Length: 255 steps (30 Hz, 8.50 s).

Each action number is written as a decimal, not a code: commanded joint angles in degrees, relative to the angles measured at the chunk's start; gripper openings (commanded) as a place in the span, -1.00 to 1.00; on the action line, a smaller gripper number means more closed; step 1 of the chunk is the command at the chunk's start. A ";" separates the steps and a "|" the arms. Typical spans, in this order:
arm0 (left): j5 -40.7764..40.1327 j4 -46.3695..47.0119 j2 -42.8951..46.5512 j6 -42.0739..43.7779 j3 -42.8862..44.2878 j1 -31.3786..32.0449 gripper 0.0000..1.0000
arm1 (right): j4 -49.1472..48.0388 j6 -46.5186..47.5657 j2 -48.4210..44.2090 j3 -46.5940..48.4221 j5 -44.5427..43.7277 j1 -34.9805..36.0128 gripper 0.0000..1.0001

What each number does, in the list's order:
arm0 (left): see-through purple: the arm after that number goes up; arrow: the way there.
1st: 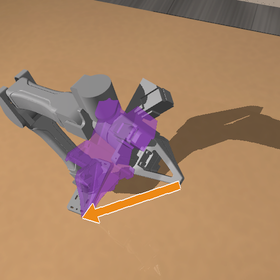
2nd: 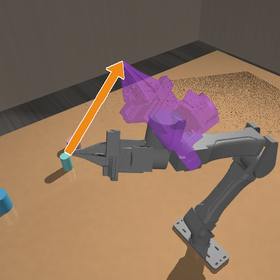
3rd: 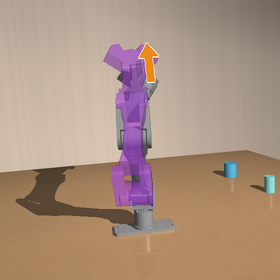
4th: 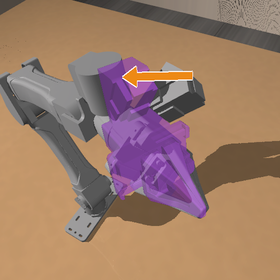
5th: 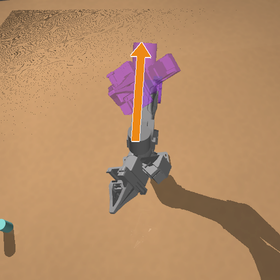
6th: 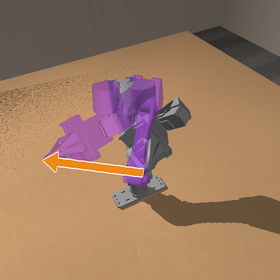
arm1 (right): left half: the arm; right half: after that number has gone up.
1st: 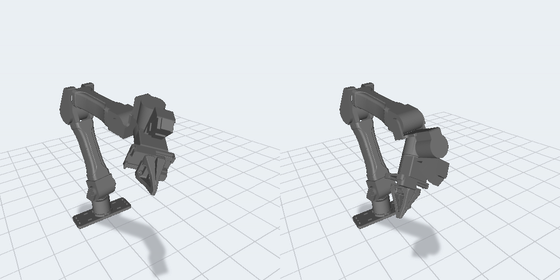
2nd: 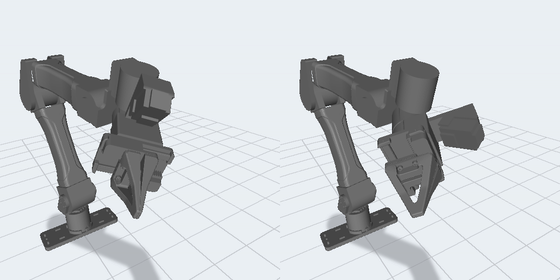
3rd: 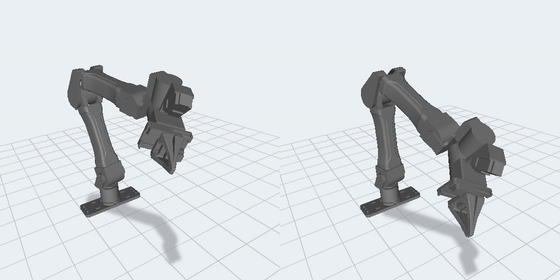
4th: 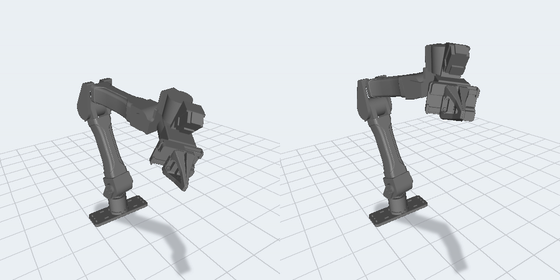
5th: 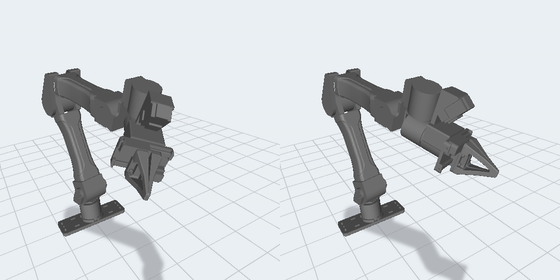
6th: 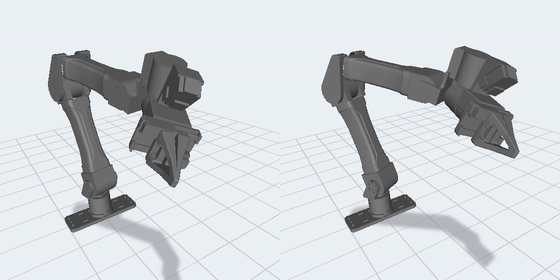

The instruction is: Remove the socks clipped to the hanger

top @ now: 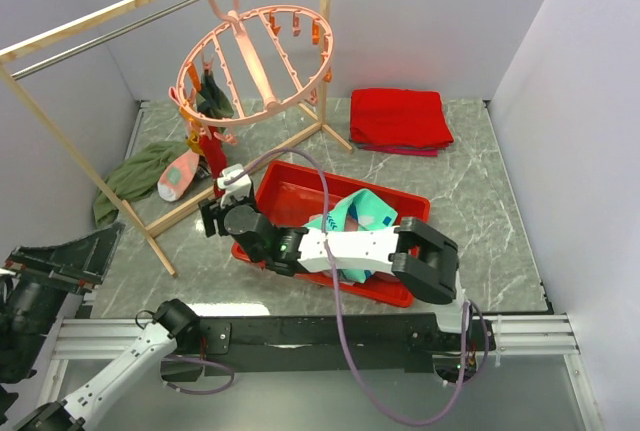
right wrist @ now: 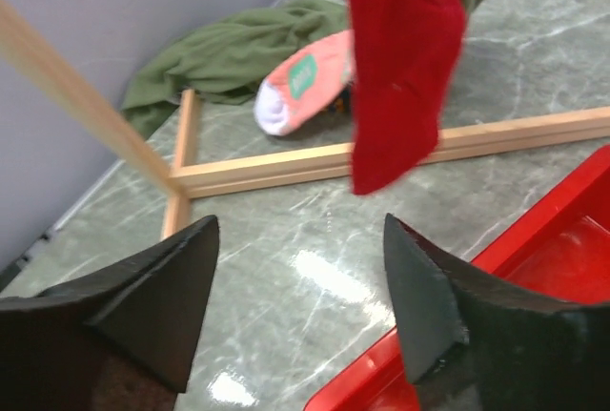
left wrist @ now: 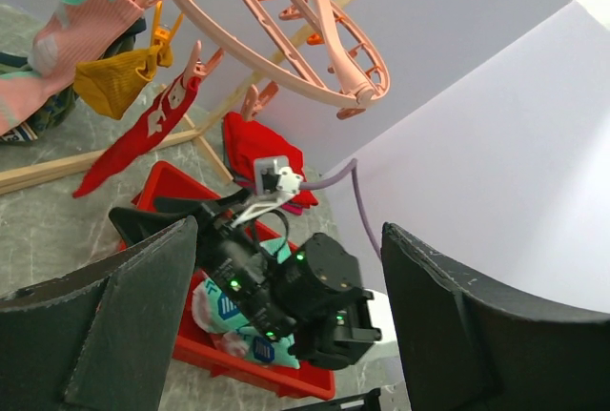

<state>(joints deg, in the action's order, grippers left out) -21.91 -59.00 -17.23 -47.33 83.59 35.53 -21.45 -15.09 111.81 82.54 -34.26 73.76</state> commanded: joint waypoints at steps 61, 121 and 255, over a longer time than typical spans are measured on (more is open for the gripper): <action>4.60 8.46 -14.83 -1.28 -8.62 4.46 0.82 | 4.66 -1.87 -22.49 -15.90 22.47 -2.83 -1.00; 18.22 28.50 -39.28 11.38 -8.18 -16.02 -0.89 | 12.57 -7.05 -42.02 -26.64 34.35 -7.40 -1.00; 2.31 14.44 -11.24 -1.10 -6.51 9.74 0.74 | -8.89 -6.97 -17.75 -10.38 27.66 -6.87 -1.00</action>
<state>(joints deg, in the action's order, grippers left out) -19.79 -46.72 -25.08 -49.23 76.49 44.99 -40.91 -17.08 99.74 73.06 -10.07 67.20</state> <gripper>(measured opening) 0.873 0.019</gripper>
